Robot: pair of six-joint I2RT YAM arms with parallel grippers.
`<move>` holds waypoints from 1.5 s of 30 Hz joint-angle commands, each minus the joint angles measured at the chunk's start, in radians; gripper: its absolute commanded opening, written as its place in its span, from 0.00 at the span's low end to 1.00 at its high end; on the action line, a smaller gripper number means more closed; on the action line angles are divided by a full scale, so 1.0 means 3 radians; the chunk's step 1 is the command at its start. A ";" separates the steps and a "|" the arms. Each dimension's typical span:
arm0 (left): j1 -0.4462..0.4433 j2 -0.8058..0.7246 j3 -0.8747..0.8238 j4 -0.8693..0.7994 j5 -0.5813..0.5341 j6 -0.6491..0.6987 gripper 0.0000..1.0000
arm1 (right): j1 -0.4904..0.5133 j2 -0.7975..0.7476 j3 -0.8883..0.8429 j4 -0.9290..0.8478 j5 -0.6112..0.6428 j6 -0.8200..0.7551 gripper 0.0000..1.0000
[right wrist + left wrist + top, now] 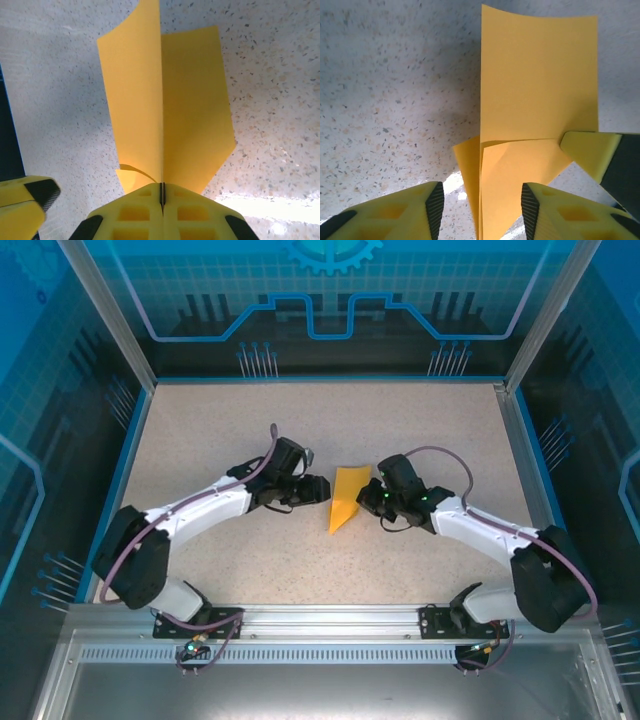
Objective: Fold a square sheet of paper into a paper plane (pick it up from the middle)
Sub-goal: Fourth fold the wing at the center of the table.
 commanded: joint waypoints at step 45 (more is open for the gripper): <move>-0.0159 0.0030 -0.1496 0.2485 0.0522 0.2091 0.57 | 0.0412 0.0784 0.0868 -0.1267 0.0582 0.2192 0.00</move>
